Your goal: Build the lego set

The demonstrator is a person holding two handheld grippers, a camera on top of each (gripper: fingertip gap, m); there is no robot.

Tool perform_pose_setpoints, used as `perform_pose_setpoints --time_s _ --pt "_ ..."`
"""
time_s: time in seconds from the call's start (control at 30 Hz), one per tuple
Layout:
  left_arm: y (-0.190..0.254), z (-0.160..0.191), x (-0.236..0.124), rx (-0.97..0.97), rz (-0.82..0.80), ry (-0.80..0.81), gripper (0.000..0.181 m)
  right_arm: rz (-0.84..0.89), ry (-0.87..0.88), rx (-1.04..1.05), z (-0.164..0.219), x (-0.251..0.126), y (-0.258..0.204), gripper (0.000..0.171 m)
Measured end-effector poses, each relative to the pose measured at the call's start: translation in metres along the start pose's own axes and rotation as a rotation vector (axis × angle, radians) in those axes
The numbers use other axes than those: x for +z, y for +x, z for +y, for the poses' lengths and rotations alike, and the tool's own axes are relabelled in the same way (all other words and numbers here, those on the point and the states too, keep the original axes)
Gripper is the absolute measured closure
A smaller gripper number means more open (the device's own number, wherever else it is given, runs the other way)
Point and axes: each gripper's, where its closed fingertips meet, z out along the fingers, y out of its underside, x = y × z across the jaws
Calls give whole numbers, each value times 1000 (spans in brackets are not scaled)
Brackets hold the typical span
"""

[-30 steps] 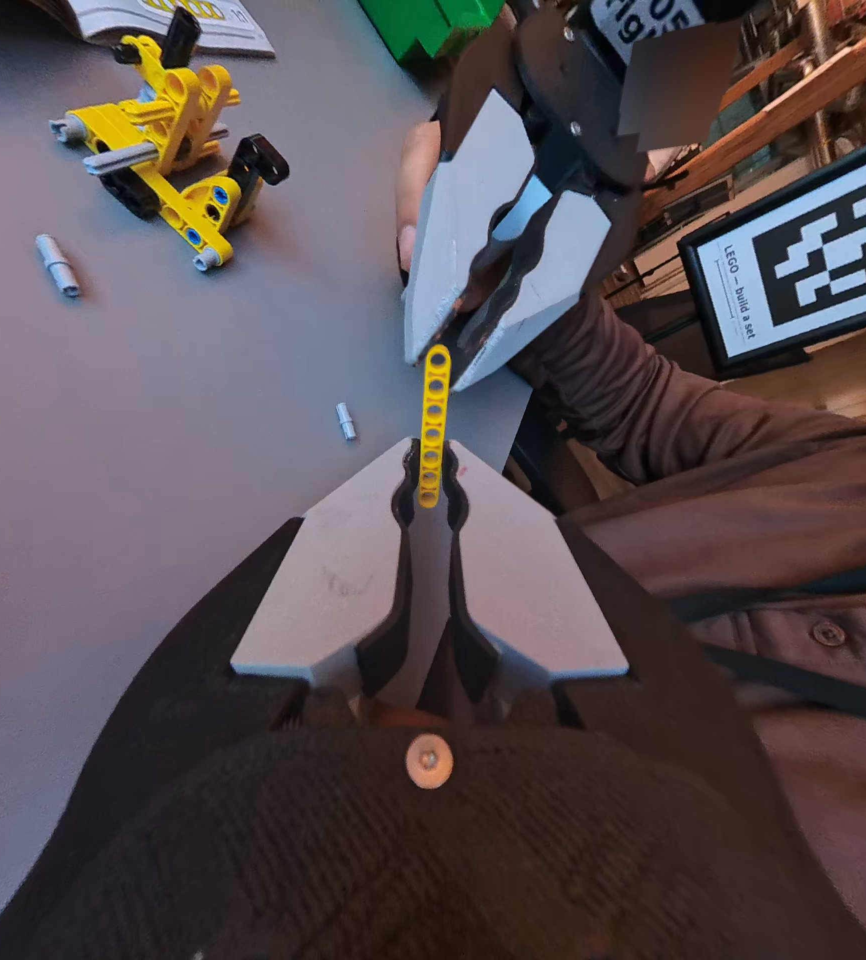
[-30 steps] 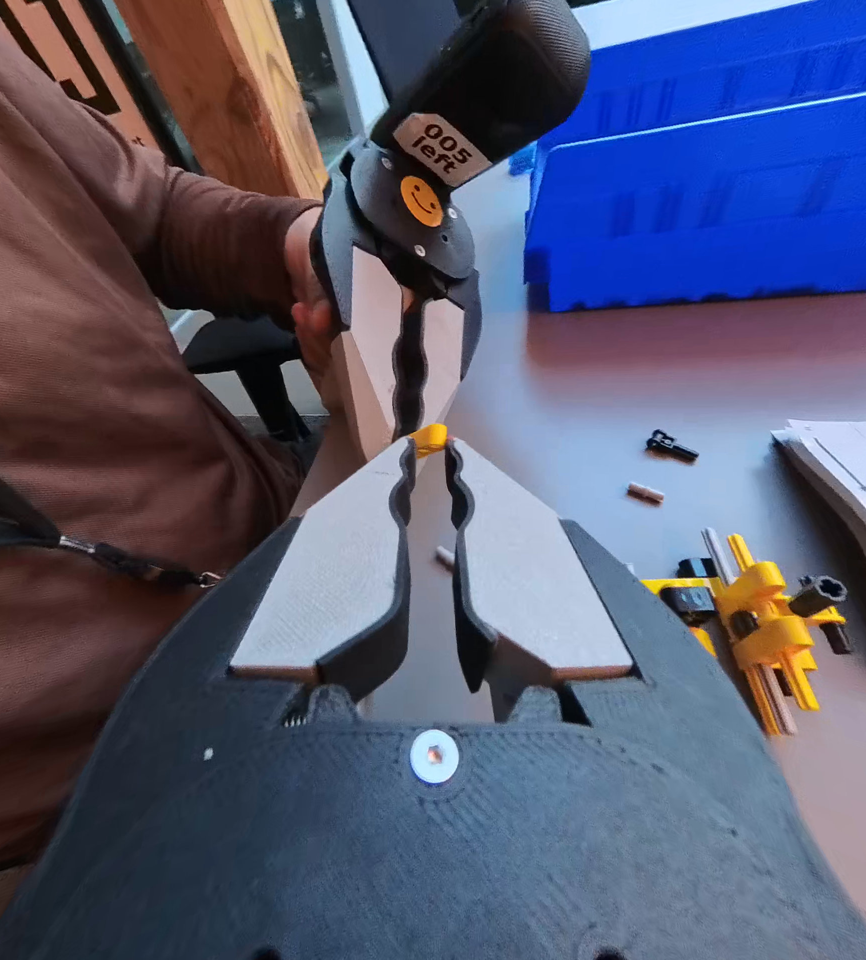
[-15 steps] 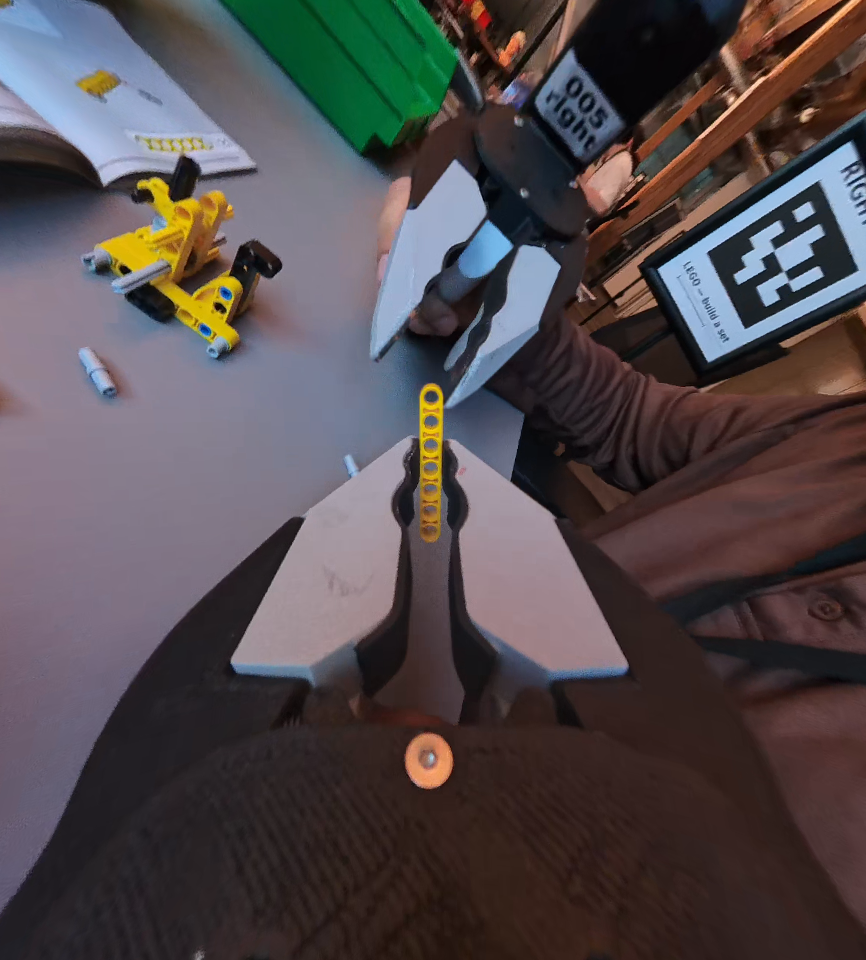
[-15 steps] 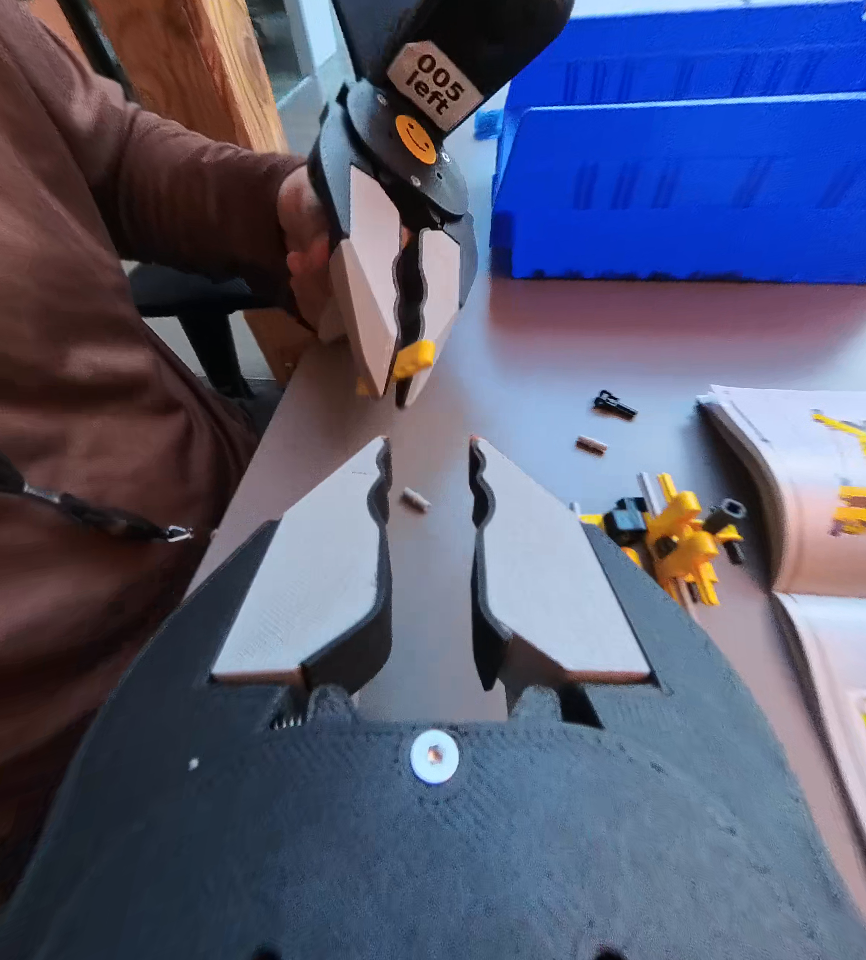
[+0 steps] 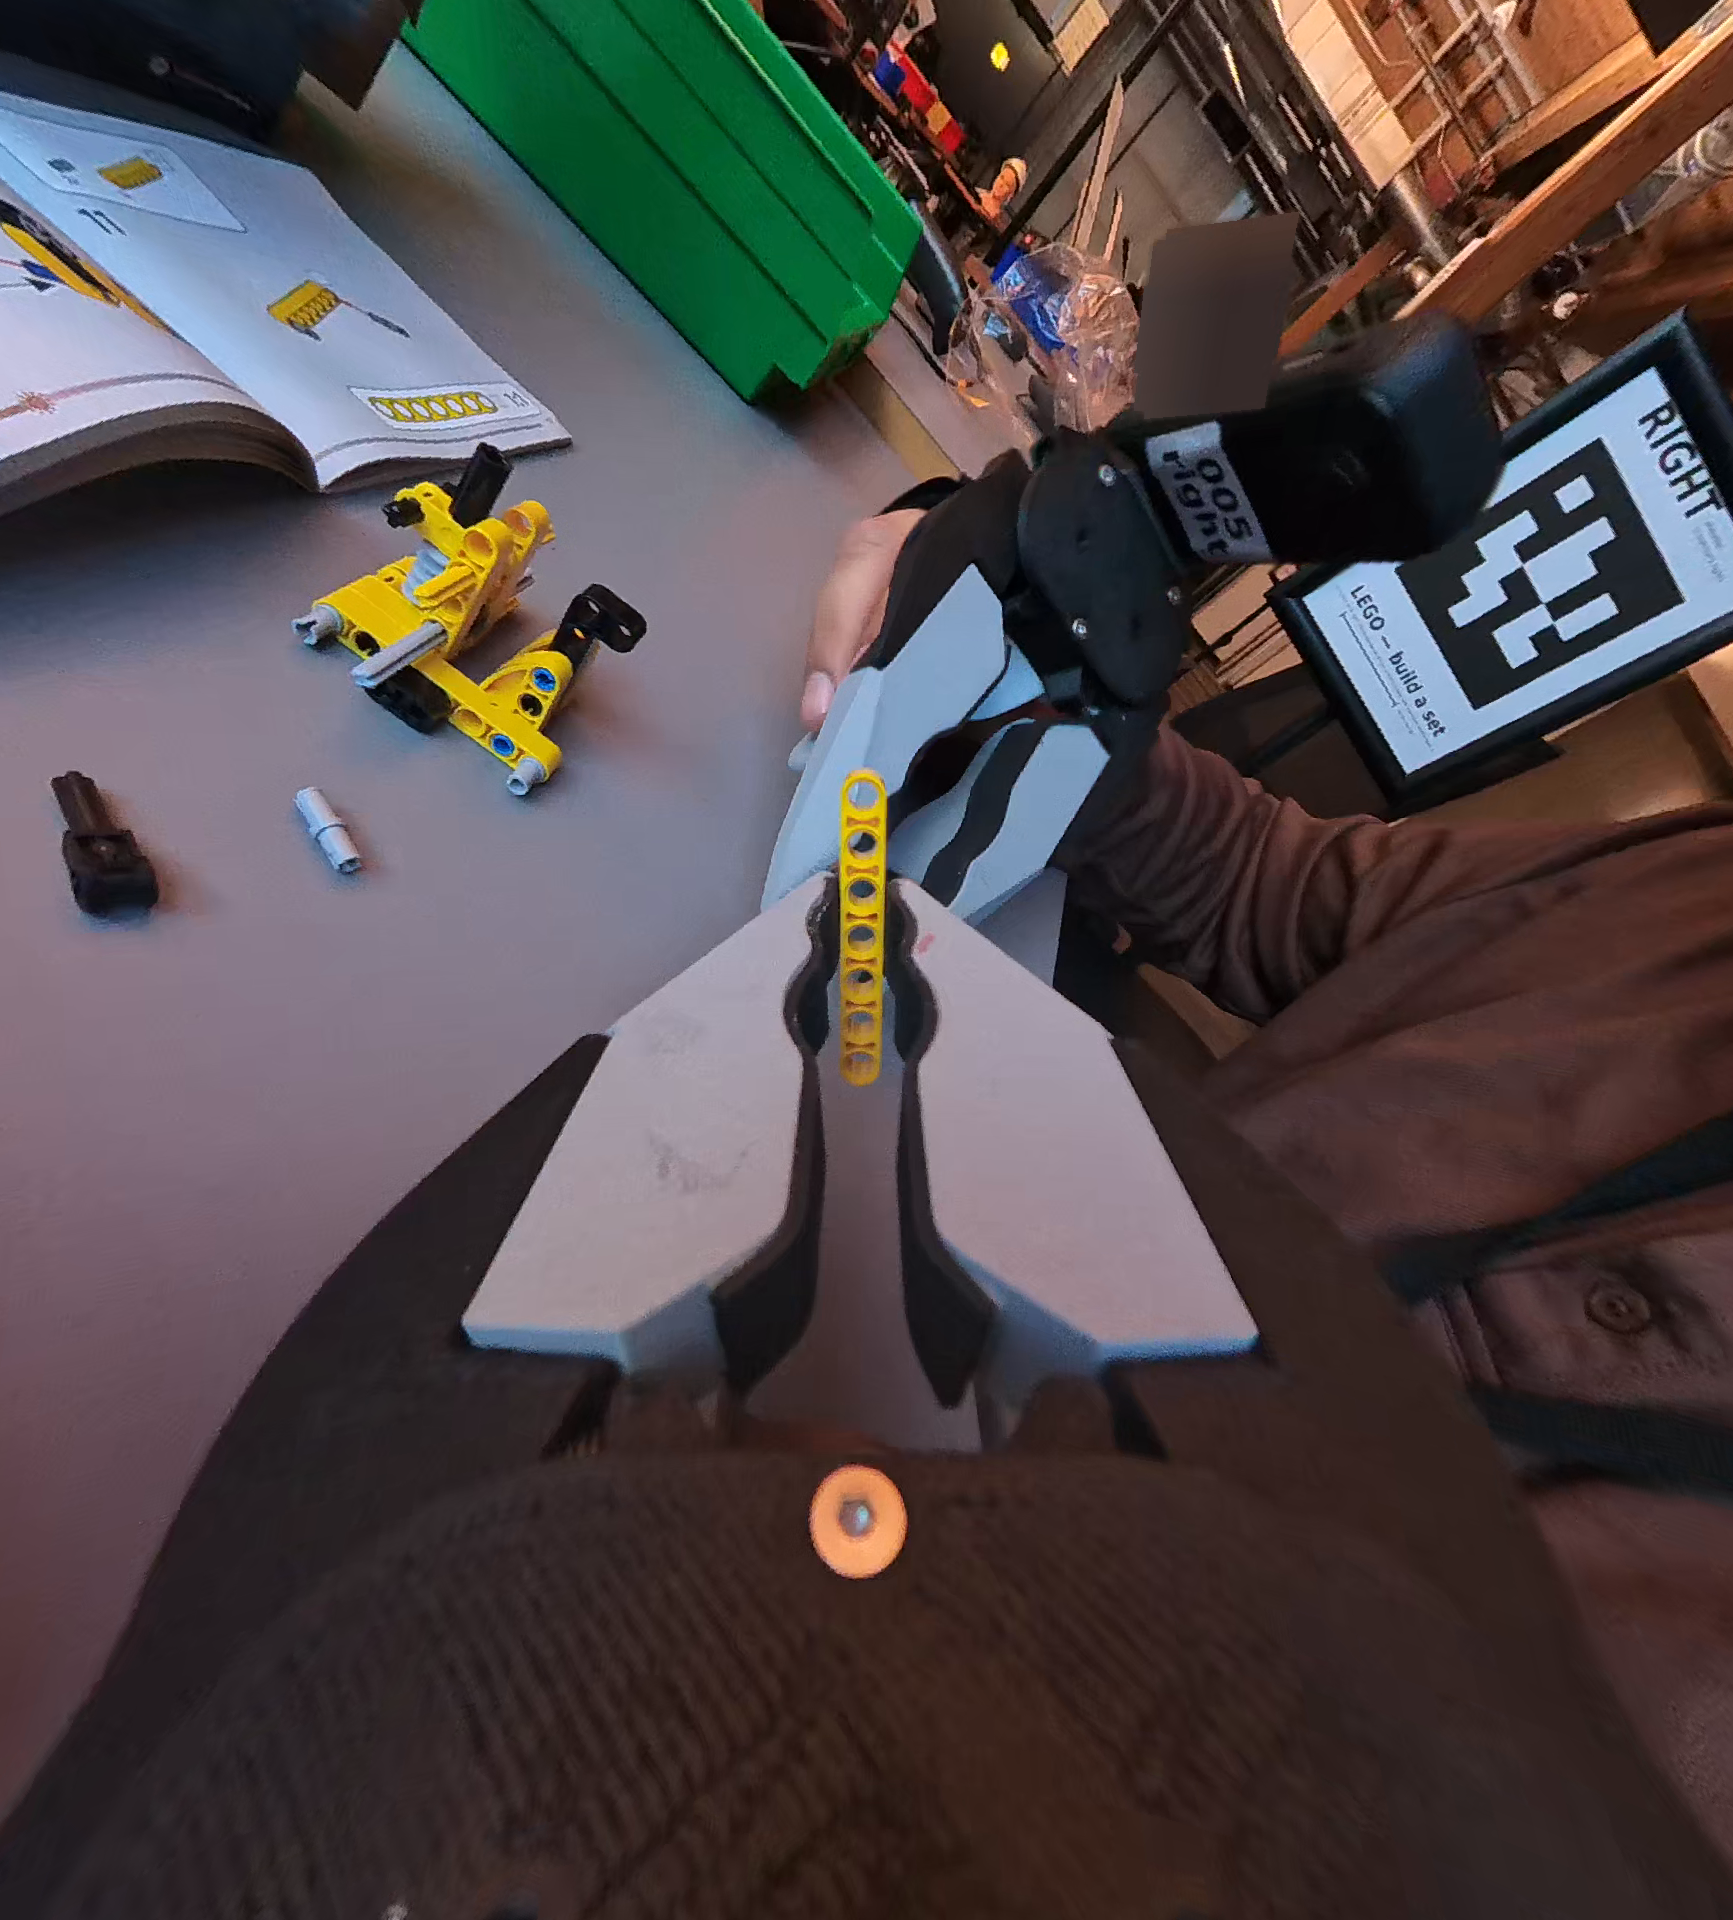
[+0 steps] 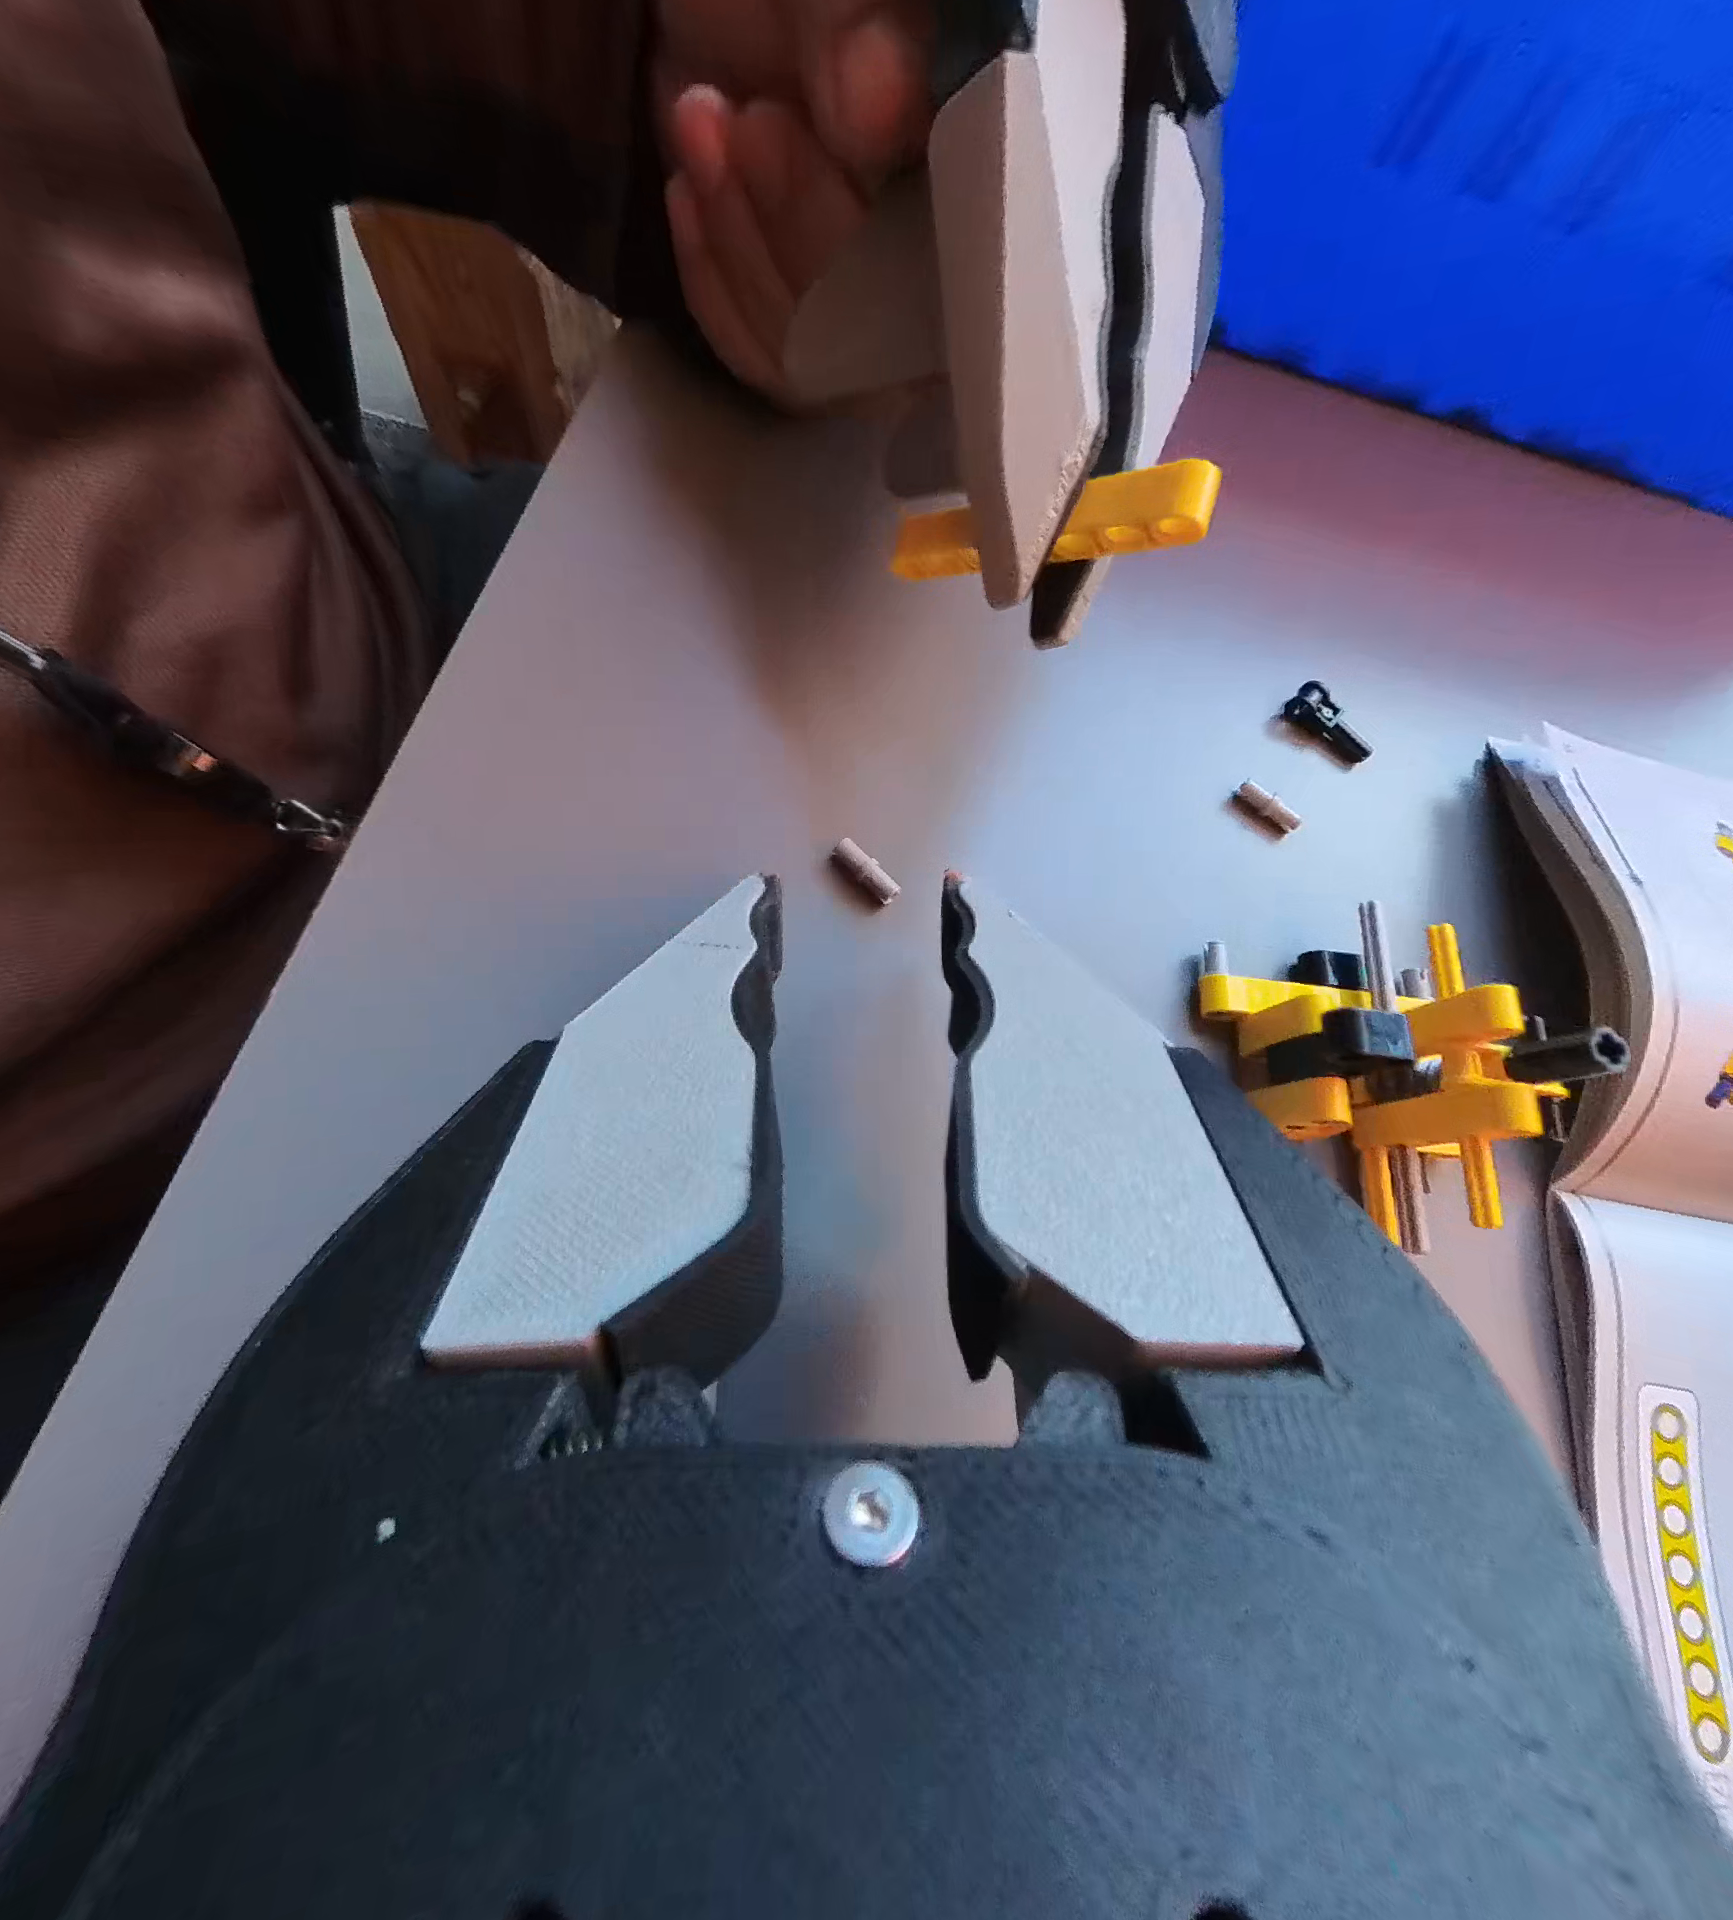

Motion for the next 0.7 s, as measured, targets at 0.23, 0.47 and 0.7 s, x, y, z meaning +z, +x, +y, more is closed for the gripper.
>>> perform_pose_setpoints --time_s 0.23,0.47,0.7 --pt "-6 7 5 -32 -28 -61 177 34 -50 -38 4 8 1 151" --pt "-7 12 8 -40 -34 -101 177 40 -92 -38 5 17 2 170" --pt "-12 21 14 -65 -53 -172 177 76 -77 32 6 10 11 149"
